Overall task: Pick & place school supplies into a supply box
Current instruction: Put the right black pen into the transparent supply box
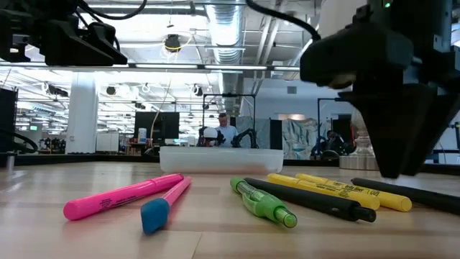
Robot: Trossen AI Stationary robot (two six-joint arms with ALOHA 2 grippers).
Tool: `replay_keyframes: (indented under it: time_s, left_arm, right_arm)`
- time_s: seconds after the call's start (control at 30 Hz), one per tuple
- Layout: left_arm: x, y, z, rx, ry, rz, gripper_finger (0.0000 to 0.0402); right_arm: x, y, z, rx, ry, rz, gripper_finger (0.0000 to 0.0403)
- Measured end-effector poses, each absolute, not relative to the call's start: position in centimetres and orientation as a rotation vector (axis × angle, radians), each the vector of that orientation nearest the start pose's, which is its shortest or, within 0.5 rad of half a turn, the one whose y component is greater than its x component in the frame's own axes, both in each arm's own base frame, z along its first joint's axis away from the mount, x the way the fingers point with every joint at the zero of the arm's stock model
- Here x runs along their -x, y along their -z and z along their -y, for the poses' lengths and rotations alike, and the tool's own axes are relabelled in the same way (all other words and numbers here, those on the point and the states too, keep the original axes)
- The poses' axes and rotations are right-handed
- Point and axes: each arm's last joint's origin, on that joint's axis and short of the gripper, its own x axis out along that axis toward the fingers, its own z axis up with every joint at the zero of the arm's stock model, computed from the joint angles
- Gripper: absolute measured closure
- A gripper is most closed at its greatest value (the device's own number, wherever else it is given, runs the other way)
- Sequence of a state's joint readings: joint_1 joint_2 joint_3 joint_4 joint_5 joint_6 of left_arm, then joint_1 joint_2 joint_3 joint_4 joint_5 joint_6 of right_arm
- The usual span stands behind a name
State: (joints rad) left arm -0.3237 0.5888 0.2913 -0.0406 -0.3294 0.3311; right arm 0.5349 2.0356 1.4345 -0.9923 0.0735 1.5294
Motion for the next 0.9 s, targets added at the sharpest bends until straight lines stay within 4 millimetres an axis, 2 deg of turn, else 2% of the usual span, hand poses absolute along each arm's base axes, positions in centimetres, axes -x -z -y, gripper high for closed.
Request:
replay_keyframes:
  time_s: [0.23,0.7,0.9]
  left_arm:
    - [-13.8,-20.4,3.6,-0.437,0.048,-0.321,0.0247]
    - [-13.7,-20.3,3.6,-0.443,0.031,-0.331,0.0247]
    - [-13.7,-20.3,3.6,-0.444,0.031,-0.333,0.0247]
  right_arm:
    - [-32.2,-15.1,-18.8,-0.721,0.815,-1.382,0.0276]
    - [-32.5,-13.3,-18.9,-0.687,0.836,-1.428,0.0276]
    - [-32.2,-13.3,-19.2,-0.674,0.838,-1.436,0.0297]
